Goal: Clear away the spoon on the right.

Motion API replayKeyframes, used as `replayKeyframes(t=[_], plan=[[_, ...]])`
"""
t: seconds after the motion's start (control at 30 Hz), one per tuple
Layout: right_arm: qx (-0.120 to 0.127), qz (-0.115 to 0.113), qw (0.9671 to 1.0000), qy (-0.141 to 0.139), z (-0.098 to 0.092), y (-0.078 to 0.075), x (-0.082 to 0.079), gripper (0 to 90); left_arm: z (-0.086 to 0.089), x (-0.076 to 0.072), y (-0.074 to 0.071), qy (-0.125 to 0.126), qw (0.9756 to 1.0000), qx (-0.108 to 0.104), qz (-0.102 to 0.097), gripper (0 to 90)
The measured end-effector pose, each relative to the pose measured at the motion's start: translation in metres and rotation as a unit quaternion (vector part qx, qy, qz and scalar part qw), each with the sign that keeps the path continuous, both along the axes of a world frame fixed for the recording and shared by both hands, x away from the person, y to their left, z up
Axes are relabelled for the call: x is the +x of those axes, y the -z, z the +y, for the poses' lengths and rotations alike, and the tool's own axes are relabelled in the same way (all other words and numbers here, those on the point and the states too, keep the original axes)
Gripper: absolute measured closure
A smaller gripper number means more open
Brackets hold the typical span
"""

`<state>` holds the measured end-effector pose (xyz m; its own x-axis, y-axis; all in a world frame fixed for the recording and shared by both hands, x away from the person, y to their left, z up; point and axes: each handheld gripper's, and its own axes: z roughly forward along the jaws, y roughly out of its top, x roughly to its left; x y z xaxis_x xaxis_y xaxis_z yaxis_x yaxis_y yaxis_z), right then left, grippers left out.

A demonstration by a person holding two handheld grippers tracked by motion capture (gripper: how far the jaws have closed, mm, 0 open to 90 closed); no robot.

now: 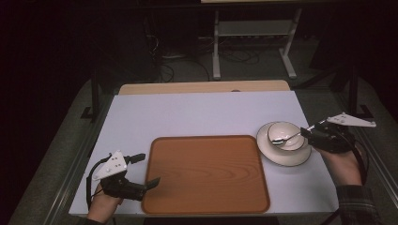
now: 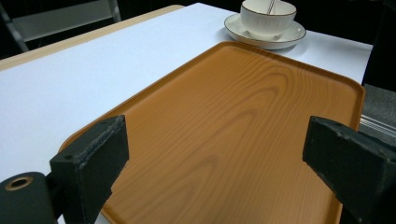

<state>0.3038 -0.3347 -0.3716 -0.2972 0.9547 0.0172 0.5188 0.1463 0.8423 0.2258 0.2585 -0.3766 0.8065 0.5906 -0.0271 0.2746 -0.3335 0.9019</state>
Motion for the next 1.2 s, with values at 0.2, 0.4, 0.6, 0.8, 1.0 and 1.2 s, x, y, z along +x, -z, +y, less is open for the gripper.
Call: replayKeyframes(t=[0.2, 0.4, 0.6, 0.8, 1.0, 1.2], plan=[[0.011, 0.011, 0.9997, 0.016, -0.012, 0.010, -0.006, 40.5, 0.000, 0.000, 0.000, 0.001, 1.0000, 0.002, 0.000, 6.5], [0.049, 0.016, 0.9983, 0.028, -0.021, 0.022, 0.004, 36.4, -0.001, 0.001, 0.001, 0.001, 1.0000, 0.000, 0.001, 6.5], [0.070, 0.016, 0.9970, 0.030, -0.022, 0.029, 0.018, 36.0, -0.001, 0.001, 0.000, 0.003, 1.0000, 0.003, 0.000, 6.5], [0.084, 0.023, 0.9961, 0.012, -0.017, 0.039, 0.031, 36.7, -0.001, 0.001, 0.001, 0.004, 1.0000, 0.002, 0.000, 6.6], [0.086, 0.029, 0.9959, 0.001, -0.012, 0.044, 0.034, 40.3, -0.002, 0.001, 0.000, 0.004, 1.0000, 0.003, -0.001, 6.5], [0.083, 0.030, 0.9961, -0.002, -0.010, 0.048, 0.035, 44.0, -0.002, 0.000, 0.000, 0.005, 1.0000, 0.003, -0.002, 6.5]])
